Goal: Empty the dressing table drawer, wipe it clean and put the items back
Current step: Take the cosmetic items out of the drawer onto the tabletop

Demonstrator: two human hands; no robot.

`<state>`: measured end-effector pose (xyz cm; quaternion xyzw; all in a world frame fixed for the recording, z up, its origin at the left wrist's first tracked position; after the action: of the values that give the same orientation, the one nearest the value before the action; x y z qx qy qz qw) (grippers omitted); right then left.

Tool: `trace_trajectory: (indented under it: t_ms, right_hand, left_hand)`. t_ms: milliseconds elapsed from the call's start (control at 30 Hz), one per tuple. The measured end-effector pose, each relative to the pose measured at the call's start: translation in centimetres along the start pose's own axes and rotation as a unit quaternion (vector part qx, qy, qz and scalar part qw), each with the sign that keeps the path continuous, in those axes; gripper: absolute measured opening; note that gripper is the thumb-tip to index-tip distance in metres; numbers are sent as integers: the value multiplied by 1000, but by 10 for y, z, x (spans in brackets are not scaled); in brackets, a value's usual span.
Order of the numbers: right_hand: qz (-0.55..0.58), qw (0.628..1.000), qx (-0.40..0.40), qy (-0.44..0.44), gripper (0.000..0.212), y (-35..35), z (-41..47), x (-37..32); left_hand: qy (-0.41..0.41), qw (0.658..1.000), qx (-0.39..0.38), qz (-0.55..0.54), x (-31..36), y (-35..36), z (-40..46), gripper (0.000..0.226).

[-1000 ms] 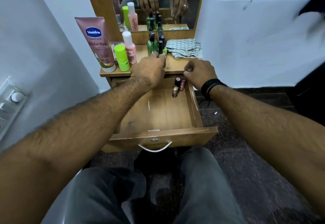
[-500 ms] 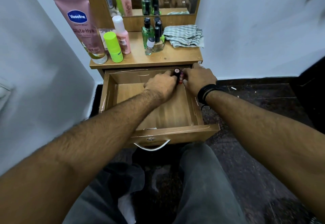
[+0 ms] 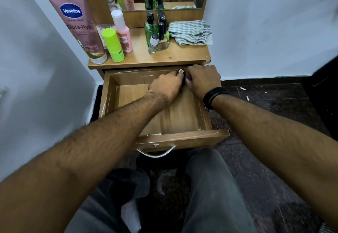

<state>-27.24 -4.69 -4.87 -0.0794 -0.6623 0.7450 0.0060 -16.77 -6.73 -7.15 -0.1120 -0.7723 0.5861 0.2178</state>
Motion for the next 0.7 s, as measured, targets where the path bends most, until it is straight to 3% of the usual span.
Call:
trace_trajectory:
  t_ms: [200,333,433,700]
  right_hand:
    - [16,1000,19,6,19,-4,2,0]
    - [60,997,5,37,19,-13,-3,5]
    - [92,994,0,51,20,-28,-8,5]
    - [238,966,92,38,15,-100,3,-18]
  left_hand:
    - [50,997,37,34,2,-6,-10,28]
    - [62,996,48,48,-2,-23,-18,35]
    - [61,994,56,75,-11,-51,-28,41]
    - [20,987,141,78,-47,-157,-45,24]
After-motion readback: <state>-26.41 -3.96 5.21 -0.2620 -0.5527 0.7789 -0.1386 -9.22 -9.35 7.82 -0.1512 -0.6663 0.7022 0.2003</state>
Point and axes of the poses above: each hand's wrist, its own z-axis towards the middle knuckle, its own y-axis out of the palm, x = y × z, the point moved 10 cm from there along z, towards the middle knuckle, and after that the axes turned 2 degrees about x, right-handed, at the moved point
